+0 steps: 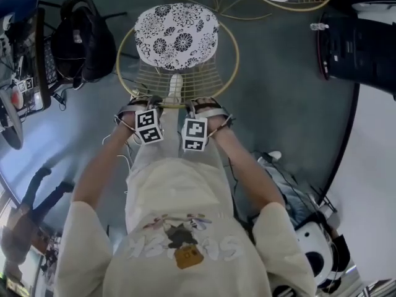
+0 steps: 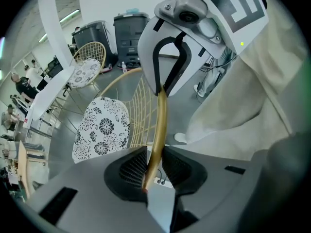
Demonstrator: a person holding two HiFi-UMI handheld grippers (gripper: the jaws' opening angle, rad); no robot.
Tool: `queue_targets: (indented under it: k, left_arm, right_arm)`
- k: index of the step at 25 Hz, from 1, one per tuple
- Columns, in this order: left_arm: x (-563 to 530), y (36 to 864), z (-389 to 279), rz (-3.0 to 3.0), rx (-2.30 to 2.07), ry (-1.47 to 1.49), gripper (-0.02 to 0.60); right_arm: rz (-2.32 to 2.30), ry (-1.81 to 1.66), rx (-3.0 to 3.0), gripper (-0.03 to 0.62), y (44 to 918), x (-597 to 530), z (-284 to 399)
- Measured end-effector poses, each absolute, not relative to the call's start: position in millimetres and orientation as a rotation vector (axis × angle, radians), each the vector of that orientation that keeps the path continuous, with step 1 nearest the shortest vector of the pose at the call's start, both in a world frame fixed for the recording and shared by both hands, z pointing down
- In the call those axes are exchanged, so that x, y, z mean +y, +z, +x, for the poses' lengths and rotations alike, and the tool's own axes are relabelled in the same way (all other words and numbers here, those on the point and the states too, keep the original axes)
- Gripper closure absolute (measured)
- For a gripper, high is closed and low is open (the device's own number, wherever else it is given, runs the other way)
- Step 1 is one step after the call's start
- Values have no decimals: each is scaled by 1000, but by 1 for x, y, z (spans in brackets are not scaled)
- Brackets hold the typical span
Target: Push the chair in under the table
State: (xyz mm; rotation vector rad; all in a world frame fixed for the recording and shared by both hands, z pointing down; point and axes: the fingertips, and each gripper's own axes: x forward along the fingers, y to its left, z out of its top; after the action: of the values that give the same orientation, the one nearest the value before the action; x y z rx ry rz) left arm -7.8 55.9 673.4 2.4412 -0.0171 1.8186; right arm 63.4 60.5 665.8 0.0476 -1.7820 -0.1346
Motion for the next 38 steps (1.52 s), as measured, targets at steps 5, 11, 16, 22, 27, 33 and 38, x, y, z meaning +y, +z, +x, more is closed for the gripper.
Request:
queue_targets:
  k: [5,11,16,22,27,33,38]
  left_arm:
    - [53,677,-10,2451,31,1851,492]
    - [33,678,-26,2462,55,1889,492]
    - [16,681,-35,2477,63,1914,492]
    - [-8,680,-41,2502,48,1936,491]
    - [-36,674,-52,2504,44,1931,489]
    - [-64,675,-56,2505,50,1975,488]
    - [-76,678,-68,2490,39,2011,483]
  right_arm:
    - [66,-129,-1811,543,669,60,61]
    - [113,-98,-1822,543,670,44,45]
    - [160,-74,-1826,543,673,29,35]
    - [193,-94,-1842,543,671,8,29]
    - [186,-93,-1859,543,665,-18,17]
    - [219,-85,-1878,543,665,-44,13]
    - [221,-63,-1905,543,668,-52,0]
